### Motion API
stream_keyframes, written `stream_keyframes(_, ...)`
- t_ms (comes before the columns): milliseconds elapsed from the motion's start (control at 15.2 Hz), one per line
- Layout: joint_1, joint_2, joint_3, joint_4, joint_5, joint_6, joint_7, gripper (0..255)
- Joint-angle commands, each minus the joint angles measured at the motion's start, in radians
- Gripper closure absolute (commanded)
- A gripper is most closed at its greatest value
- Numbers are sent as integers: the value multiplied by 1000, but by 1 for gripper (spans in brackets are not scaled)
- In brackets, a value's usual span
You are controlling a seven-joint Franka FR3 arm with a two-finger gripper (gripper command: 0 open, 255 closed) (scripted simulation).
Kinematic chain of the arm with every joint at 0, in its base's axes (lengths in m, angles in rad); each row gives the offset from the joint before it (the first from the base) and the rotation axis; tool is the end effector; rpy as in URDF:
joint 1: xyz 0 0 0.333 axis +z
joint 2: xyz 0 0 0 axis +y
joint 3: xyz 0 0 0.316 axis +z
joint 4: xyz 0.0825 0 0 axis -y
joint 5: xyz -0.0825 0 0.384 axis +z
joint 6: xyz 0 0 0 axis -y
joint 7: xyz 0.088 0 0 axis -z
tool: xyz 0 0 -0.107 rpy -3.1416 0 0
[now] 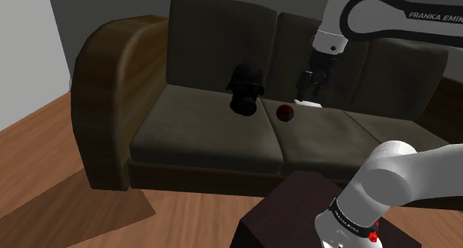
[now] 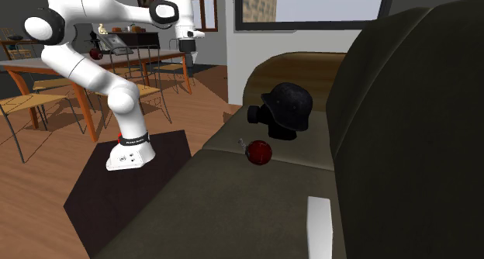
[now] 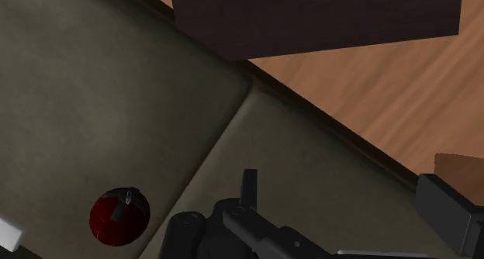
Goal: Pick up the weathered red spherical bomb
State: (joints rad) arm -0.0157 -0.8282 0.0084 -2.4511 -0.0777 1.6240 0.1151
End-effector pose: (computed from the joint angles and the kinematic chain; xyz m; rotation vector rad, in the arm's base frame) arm 0.2988 -0.0095 0.5633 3.0524 -0.1849 0.0084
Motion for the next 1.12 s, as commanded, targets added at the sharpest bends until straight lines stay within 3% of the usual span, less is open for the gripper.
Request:
stream_keyframes(0,0,0,0,0,0,0,0,0)
stream_keyframes(594,-95,329,-110,99,-27,153,27,0)
stream_keyframes(1056,-153,590,-194,224,-10,229,35,0)
